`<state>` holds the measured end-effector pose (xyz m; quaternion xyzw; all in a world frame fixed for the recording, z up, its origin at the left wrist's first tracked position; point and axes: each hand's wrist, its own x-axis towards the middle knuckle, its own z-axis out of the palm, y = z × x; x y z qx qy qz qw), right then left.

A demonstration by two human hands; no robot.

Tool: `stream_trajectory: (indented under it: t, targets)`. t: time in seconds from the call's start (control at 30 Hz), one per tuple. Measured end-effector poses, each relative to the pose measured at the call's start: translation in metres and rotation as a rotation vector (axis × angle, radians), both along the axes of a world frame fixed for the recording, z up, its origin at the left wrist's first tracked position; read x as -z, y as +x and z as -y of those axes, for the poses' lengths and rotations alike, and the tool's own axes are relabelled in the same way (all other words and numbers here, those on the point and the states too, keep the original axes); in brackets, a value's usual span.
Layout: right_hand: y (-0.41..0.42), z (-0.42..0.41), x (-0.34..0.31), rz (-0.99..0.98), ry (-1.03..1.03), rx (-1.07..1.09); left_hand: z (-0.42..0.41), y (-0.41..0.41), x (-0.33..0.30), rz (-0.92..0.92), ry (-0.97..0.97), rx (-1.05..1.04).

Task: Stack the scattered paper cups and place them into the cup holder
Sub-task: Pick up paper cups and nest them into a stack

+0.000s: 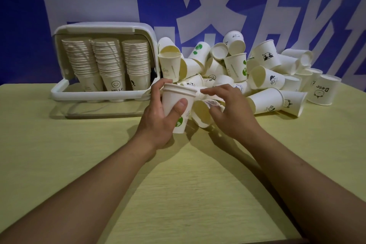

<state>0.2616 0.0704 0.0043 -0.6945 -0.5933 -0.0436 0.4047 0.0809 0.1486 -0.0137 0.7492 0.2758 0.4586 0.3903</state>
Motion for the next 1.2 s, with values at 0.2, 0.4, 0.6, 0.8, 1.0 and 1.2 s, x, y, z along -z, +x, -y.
stream_trajectory:
  t: [0.2, 0.4, 0.6, 0.8, 1.0, 1.2]
  targets:
    - [0.007, 0.001, 0.000, 0.268, -0.331, 0.063, -0.001, -0.001, 0.001, -0.045, -0.016, 0.022]
    - [0.010, 0.002, -0.004, 0.380, -0.336, 0.070, 0.004, -0.001, 0.002, -0.059, -0.018, 0.104]
    - [0.019, 0.000, 0.004, 0.184, -0.369, -0.036, 0.007, -0.002, 0.001, -0.109, 0.009, 0.142]
    - [0.019, 0.003, -0.005, -0.286, 0.046, -0.015, 0.009, -0.004, -0.001, -0.075, -0.018, 0.176]
    - [0.006, 0.011, -0.014, -0.499, 0.324, -0.073, 0.012, -0.005, -0.001, -0.183, -0.015, 0.256]
    - [-0.011, 0.011, -0.011, -0.501, 0.340, -0.226, 0.015, -0.001, 0.001, -0.207, 0.006, 0.283]
